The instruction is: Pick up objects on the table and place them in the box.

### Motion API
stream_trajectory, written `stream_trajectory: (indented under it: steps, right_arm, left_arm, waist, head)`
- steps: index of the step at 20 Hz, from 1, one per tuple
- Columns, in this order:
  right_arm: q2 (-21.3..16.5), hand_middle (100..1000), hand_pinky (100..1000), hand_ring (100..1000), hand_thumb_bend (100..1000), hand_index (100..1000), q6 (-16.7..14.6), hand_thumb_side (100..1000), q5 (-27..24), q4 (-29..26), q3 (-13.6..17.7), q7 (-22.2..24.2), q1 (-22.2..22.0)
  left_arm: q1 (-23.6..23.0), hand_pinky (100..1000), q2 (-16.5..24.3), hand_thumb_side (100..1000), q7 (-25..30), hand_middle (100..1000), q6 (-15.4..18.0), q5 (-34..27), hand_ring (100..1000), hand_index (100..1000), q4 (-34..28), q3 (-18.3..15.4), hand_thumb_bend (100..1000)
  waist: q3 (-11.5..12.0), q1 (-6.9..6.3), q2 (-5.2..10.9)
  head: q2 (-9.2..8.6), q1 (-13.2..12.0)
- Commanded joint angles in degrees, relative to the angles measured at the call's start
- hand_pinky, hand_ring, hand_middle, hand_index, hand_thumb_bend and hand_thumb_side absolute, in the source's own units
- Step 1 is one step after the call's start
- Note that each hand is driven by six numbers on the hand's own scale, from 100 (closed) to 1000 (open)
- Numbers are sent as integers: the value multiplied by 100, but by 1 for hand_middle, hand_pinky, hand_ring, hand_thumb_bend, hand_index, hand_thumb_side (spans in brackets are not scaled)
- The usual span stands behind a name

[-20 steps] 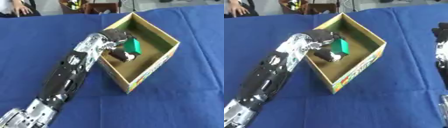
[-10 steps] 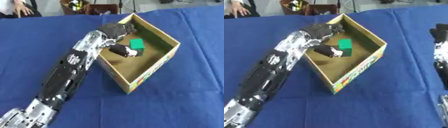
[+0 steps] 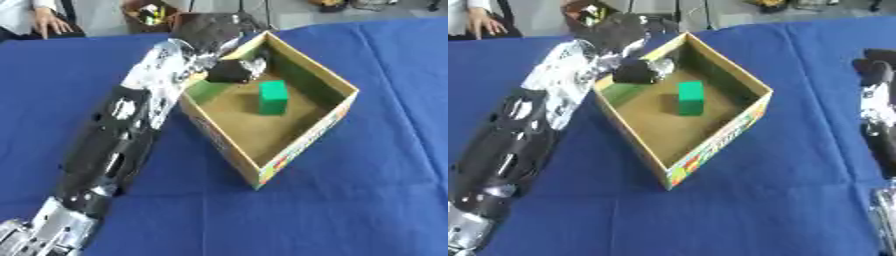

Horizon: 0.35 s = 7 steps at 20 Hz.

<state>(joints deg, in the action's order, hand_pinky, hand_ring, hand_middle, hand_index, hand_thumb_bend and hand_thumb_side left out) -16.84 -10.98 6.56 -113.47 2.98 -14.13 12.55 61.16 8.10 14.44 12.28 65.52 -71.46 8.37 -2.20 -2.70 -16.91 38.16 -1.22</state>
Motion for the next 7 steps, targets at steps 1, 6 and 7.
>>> stream_trajectory:
  steps: [1, 6, 7]
  right_arm:
    - [-115, 587, 790, 734, 100, 726, -19, 594, -41, -112, 66, -57, 13]
    - [-130, 588, 790, 734, 100, 726, -23, 594, -9, -112, 129, -138, -37]
    - [-131, 589, 790, 735, 100, 727, -23, 596, 2, -112, 140, -154, -51]
  left_arm:
    - [-43, 563, 164, 1000, -295, 743, -49, -303, 716, 884, -551, -323, 100]
    - [-459, 554, 294, 1000, -725, 740, -274, -733, 698, 880, -1250, -527, 100]
    - [-581, 547, 320, 1000, -811, 745, -324, -819, 694, 888, -1390, -565, 100]
  waist:
    - [35, 52, 141]
    - [169, 88, 181]
    - [195, 102, 183]
  head:
    - [52, 65]
    - [106, 134]
    - [112, 154]
